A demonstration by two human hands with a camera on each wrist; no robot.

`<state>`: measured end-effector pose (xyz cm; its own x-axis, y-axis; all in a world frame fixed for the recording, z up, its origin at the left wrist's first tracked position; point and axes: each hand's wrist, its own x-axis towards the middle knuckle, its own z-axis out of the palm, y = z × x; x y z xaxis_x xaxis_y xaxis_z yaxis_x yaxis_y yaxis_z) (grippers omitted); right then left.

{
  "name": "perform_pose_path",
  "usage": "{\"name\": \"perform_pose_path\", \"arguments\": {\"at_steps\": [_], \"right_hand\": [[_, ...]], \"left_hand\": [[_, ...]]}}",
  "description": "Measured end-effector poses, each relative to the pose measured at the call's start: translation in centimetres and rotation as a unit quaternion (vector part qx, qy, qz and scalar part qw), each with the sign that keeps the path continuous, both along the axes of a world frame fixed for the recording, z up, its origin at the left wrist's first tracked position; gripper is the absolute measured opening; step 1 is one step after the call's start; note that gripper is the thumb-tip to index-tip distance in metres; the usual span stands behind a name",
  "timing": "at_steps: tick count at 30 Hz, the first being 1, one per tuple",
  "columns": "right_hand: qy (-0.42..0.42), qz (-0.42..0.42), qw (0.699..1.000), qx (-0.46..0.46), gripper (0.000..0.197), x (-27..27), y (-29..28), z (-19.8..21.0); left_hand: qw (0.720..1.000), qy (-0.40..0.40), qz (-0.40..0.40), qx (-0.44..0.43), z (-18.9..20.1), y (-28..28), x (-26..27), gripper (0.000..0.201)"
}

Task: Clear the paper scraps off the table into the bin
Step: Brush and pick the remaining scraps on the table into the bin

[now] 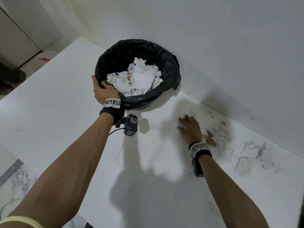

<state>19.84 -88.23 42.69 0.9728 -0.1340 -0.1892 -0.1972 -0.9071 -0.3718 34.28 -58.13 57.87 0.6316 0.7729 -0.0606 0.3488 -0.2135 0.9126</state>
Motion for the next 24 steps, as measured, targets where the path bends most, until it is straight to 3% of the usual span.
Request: {"name": "perform_pose_path", "arguments": {"at_steps": [3, 10, 14, 19, 24], "right_hand": [[-0.097, -0.053, 0.994, 0.017, 0.024, -2.8, 0.2, 0.5], [0.011, -0.197, 0.976, 0.092, 0.024, -4.0, 0.2, 2.5], [-0.060, -0.256, 0.950, 0.167, 0.025, -0.1, 1.1, 8.5], [-0.213, -0.233, 0.911, 0.266, 0.017, 6.7, 5.4, 18.5], [-0.257, -0.158, 0.918, 0.257, 0.017, 11.3, 11.8, 22.6]], "left_hand": [[1.000, 0.000, -0.005, 0.002, 0.0, 0.1, 0.1, 0.045], [0.999, 0.002, -0.046, -0.021, 0.3, 0.6, 0.3, 0.045], [0.997, 0.004, -0.067, -0.026, 0.8, 0.9, 0.3, 0.045], [0.995, 0.012, -0.090, -0.036, 1.4, 1.2, 0.2, 0.045], [0.993, 0.014, -0.110, -0.044, 1.3, 1.6, 0.2, 0.045]]}}
